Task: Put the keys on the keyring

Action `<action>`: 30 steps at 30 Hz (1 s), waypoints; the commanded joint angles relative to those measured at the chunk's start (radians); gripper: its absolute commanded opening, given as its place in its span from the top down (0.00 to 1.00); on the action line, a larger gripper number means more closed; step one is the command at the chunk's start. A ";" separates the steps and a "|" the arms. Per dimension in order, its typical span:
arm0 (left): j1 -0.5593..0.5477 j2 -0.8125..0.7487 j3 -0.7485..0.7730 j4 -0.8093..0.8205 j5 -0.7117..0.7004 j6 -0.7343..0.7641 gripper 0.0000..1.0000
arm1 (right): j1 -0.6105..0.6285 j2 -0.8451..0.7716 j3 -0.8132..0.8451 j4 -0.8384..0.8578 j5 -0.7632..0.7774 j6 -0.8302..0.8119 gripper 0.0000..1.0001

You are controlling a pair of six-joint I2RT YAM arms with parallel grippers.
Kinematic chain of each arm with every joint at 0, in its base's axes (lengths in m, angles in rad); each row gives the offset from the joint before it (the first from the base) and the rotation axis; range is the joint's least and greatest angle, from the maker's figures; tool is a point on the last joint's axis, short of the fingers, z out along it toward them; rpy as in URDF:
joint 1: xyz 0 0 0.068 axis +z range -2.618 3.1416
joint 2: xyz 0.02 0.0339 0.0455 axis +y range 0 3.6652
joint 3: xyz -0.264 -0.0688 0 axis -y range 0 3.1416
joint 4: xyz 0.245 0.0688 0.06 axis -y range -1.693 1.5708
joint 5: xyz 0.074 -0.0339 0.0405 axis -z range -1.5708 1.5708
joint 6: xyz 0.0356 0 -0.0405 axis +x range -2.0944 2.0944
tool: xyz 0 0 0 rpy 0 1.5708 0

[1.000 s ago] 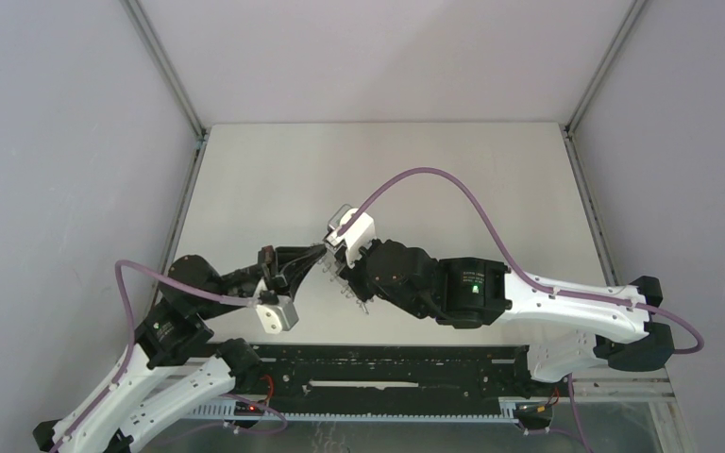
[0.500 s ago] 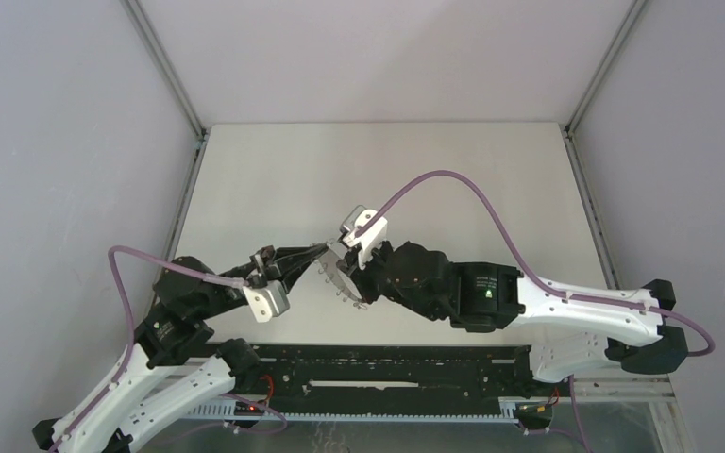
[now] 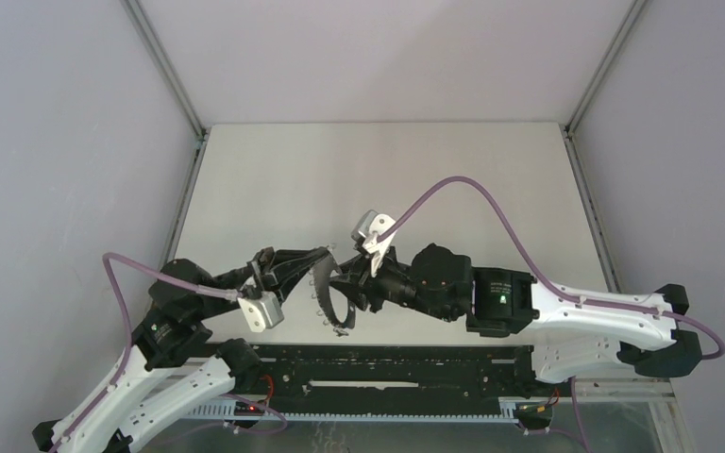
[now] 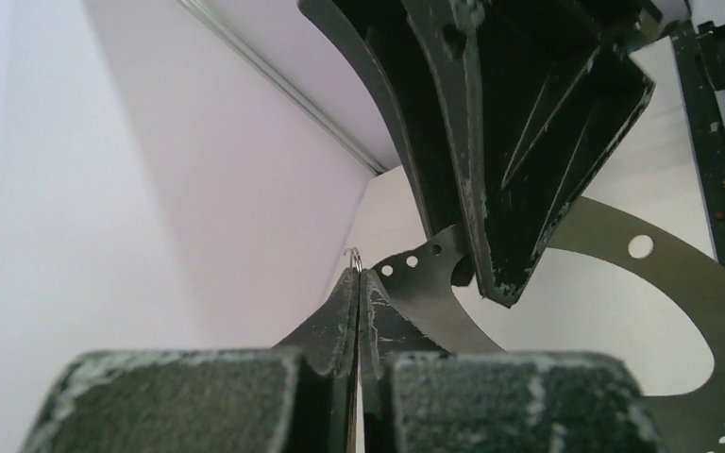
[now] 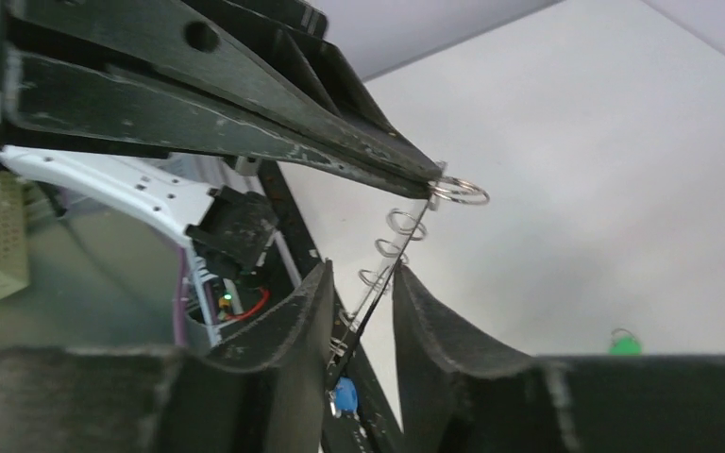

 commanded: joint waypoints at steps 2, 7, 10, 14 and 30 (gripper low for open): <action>0.000 -0.008 0.003 -0.033 0.070 0.072 1.00 | -0.019 -0.088 -0.016 0.113 -0.126 0.017 0.57; 0.000 -0.011 0.013 -0.064 0.127 0.062 1.00 | -0.083 -0.160 -0.045 0.110 -0.231 0.021 0.45; 0.001 -0.006 0.024 -0.070 0.158 0.034 1.00 | -0.122 -0.185 -0.050 0.107 -0.278 0.016 0.43; 0.000 0.000 0.035 -0.080 0.182 0.002 1.00 | -0.168 -0.198 -0.051 0.080 -0.303 -0.037 0.39; 0.001 0.017 0.057 -0.070 0.195 -0.088 1.00 | -0.110 -0.109 -0.089 0.044 -0.388 -0.271 0.33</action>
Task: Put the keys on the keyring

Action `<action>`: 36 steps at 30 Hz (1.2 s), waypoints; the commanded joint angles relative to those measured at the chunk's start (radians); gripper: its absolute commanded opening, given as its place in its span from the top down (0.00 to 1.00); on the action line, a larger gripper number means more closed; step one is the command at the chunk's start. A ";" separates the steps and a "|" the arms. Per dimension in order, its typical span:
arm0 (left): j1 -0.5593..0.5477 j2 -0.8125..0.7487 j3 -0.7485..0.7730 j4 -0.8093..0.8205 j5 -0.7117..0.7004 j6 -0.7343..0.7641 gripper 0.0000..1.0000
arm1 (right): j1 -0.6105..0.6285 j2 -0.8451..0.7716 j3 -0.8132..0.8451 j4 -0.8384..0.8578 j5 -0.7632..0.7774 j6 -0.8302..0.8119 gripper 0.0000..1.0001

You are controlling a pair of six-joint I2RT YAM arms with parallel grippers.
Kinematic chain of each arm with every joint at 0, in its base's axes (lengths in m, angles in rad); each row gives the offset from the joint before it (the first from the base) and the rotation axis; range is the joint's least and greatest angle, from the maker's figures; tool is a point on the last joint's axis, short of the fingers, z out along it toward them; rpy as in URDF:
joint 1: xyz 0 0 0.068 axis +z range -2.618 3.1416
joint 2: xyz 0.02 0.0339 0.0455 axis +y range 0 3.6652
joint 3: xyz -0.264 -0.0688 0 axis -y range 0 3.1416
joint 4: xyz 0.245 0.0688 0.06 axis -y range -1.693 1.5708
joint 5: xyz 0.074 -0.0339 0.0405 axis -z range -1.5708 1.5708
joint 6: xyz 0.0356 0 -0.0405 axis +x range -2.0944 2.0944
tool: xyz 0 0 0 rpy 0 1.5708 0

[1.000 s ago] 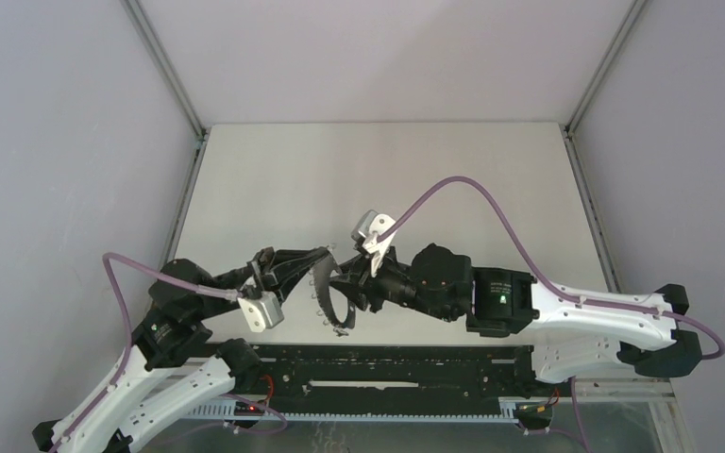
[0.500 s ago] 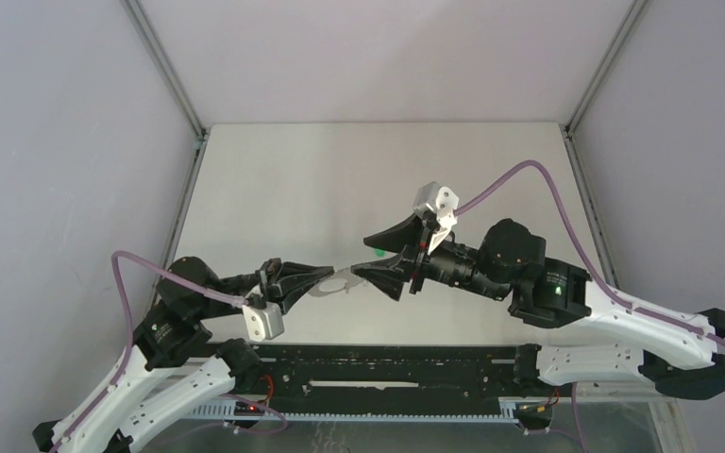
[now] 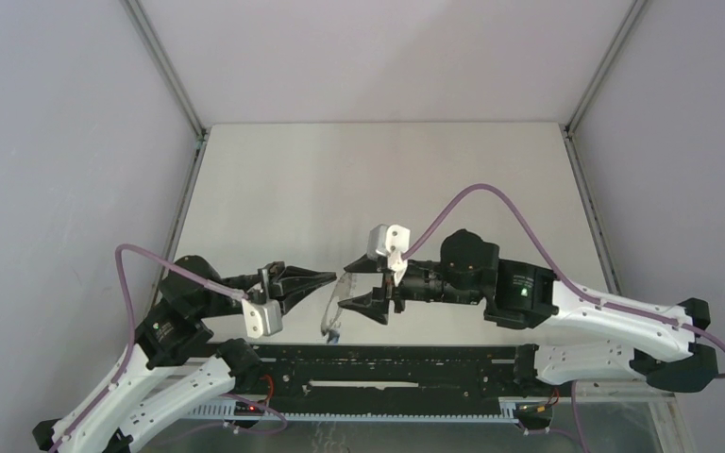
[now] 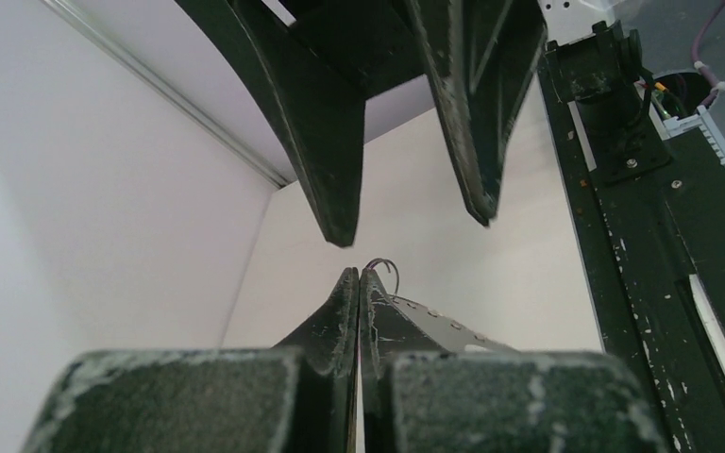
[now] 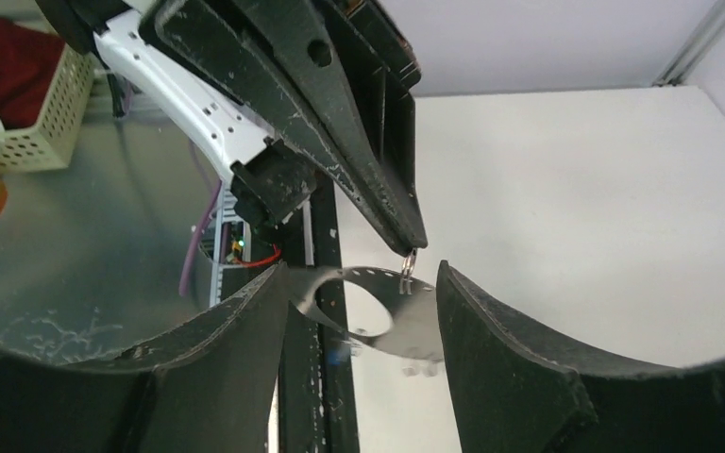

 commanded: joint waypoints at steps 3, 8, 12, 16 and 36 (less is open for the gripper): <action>0.000 0.006 0.059 0.045 0.016 -0.052 1.00 | 0.042 0.051 0.003 0.028 0.128 -0.067 0.37; 0.000 0.000 0.056 0.049 0.011 -0.061 1.00 | 0.048 0.072 0.003 0.058 0.181 -0.076 0.55; 0.000 -0.005 0.053 0.048 0.007 -0.062 1.00 | 0.044 0.070 0.004 0.061 0.153 -0.074 0.78; 0.000 -0.011 0.044 0.048 0.003 -0.059 1.00 | 0.032 0.063 0.003 0.054 0.089 -0.045 0.96; 0.355 0.325 0.003 -0.315 -0.053 -0.114 0.36 | -0.064 0.225 -0.299 0.060 0.373 0.323 0.47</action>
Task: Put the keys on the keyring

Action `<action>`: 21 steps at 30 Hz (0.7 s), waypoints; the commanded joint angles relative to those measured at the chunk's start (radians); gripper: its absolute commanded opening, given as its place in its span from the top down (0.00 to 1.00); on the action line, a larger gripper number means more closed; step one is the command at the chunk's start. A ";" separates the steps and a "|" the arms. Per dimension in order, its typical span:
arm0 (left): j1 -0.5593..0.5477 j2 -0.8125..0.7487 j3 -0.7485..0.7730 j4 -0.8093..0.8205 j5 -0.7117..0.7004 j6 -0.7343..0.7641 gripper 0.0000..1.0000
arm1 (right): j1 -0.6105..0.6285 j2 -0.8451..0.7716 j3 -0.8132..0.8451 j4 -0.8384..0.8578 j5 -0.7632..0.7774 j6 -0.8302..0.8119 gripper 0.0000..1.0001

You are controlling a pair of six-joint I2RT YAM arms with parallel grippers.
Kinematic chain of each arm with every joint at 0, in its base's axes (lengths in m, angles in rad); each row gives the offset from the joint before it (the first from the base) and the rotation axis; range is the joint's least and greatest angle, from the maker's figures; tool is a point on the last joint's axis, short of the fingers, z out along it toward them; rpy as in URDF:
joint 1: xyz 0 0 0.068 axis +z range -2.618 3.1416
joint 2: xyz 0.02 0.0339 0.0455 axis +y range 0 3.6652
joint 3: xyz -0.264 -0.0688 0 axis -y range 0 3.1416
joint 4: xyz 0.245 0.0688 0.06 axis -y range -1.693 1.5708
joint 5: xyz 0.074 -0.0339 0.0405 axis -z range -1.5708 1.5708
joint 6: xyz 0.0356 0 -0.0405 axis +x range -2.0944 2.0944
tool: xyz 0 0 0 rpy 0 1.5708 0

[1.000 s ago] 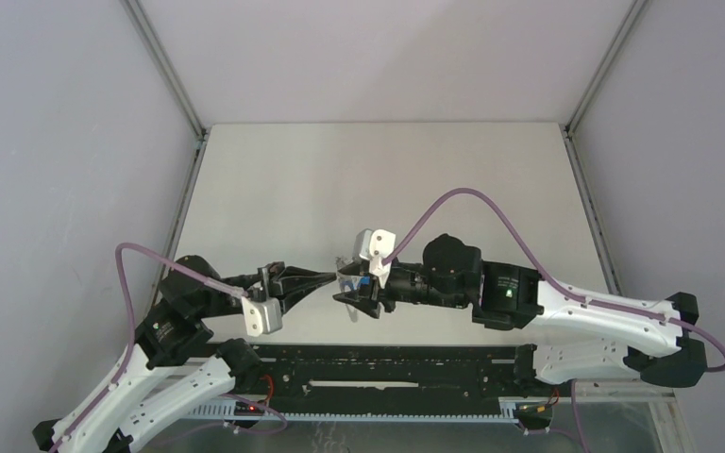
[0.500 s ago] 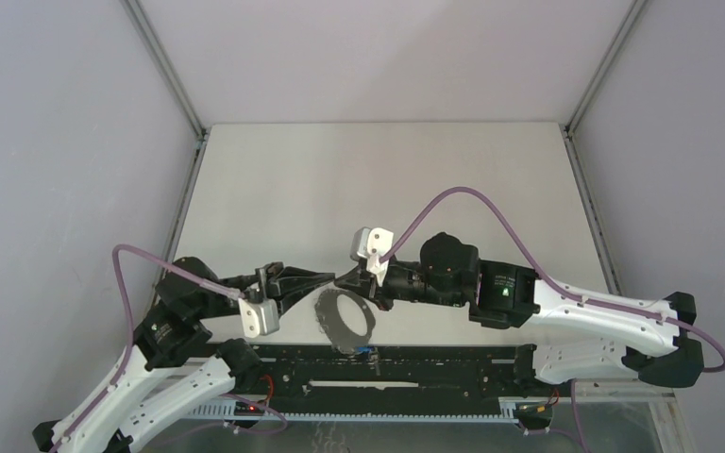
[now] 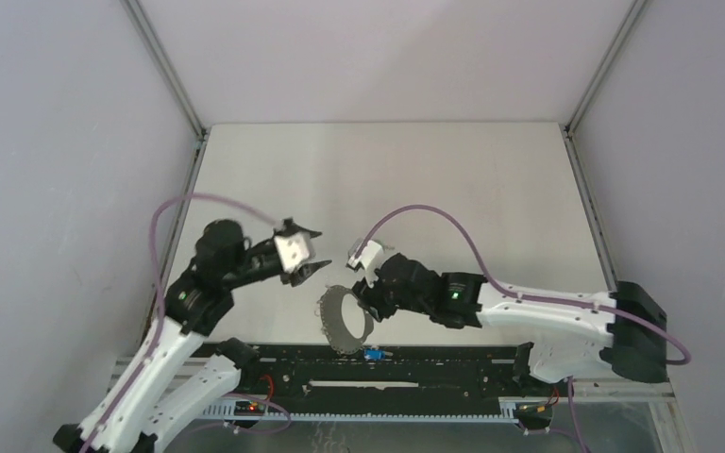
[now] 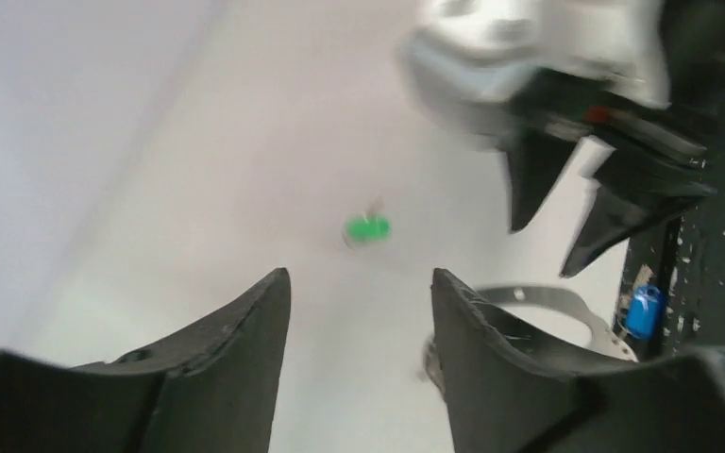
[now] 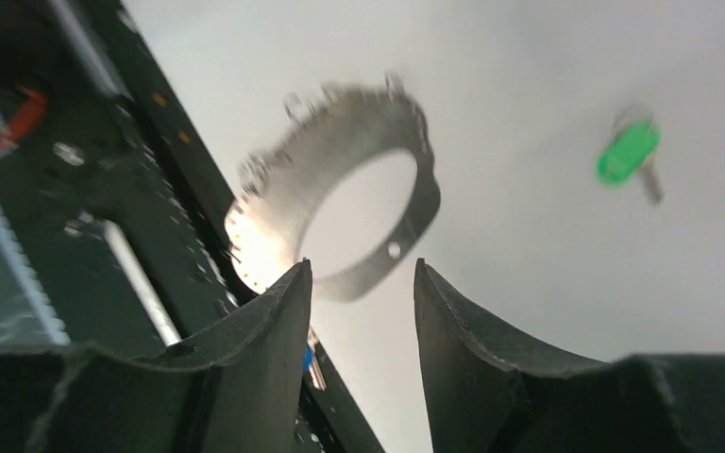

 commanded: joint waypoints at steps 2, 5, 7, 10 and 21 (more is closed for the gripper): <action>0.114 0.285 0.017 -0.275 0.023 0.038 0.32 | 0.011 0.003 -0.091 0.145 0.143 0.165 0.47; 0.113 0.386 0.009 -0.299 -0.031 0.069 0.33 | 0.021 -0.068 -0.166 0.212 0.190 0.198 0.47; 0.113 0.465 0.026 -0.360 -0.034 0.152 0.33 | 0.025 -0.134 -0.224 0.275 0.220 0.214 0.45; 0.112 0.551 0.018 -0.388 -0.080 0.313 0.34 | 0.026 -0.226 -0.300 0.316 0.256 0.231 0.43; 0.077 0.679 -0.042 -0.275 -0.138 0.780 0.38 | -0.036 -0.398 -0.386 0.338 0.227 0.240 0.44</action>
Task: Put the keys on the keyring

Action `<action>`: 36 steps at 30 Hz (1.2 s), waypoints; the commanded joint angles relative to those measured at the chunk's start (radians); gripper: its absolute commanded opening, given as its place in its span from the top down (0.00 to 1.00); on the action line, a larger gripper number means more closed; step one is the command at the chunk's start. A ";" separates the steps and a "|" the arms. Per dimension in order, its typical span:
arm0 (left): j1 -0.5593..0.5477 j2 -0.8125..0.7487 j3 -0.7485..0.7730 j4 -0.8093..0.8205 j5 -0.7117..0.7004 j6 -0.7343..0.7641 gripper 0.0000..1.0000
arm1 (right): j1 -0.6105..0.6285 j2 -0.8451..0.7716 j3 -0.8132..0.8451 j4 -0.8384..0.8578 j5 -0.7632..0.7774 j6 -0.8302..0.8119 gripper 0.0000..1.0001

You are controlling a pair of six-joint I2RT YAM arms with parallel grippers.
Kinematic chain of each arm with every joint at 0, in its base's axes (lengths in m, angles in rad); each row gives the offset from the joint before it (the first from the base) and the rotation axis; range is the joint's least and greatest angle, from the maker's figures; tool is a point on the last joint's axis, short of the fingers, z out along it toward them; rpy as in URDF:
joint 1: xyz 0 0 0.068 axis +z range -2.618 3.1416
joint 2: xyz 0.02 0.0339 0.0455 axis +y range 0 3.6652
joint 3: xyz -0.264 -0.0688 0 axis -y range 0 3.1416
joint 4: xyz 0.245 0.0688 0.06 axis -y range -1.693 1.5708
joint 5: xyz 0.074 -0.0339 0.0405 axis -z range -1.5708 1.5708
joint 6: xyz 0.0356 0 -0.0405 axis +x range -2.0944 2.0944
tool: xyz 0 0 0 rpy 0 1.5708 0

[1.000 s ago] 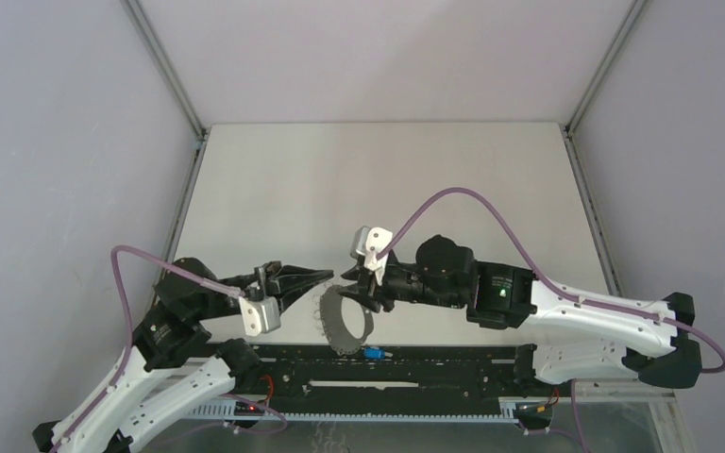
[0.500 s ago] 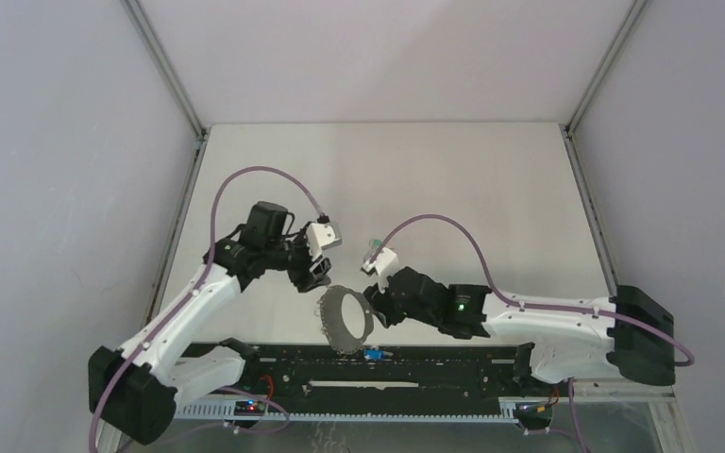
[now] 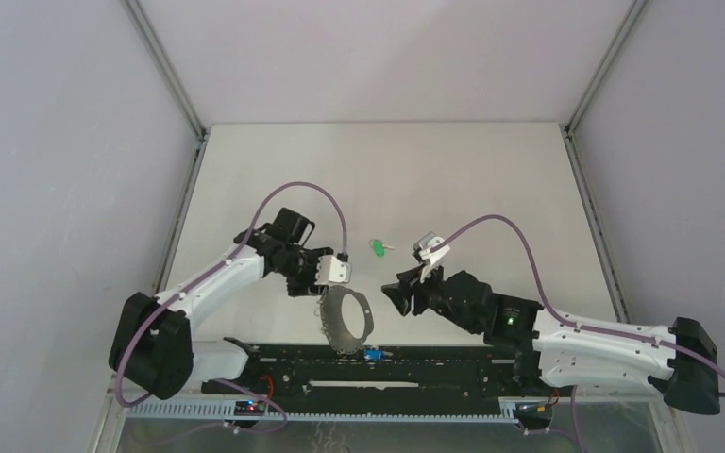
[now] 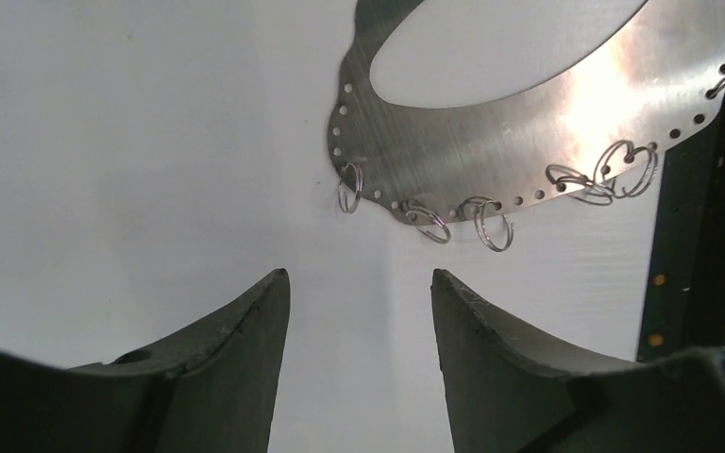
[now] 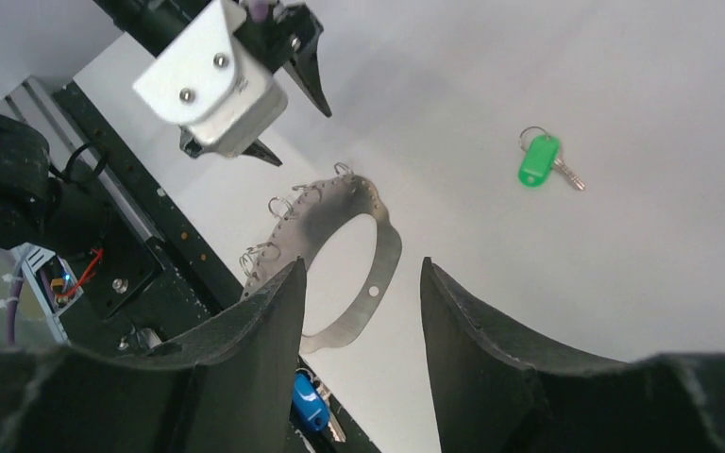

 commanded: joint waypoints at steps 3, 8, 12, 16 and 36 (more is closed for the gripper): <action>-0.018 0.090 -0.002 0.075 0.007 0.209 0.40 | -0.048 -0.063 -0.030 0.068 -0.017 0.034 0.45; -0.049 0.153 0.014 0.117 0.013 0.222 0.41 | -0.099 -0.093 -0.042 0.065 -0.065 0.048 0.47; -0.063 0.193 0.030 0.136 0.013 0.232 0.46 | -0.138 -0.116 -0.060 0.081 -0.104 0.061 0.49; -0.068 0.210 0.031 0.144 -0.010 0.256 0.51 | -0.161 -0.123 -0.068 0.090 -0.135 0.074 0.51; -0.130 0.224 -0.041 0.227 -0.129 0.321 0.82 | -0.244 -0.148 -0.097 0.098 -0.225 0.123 0.64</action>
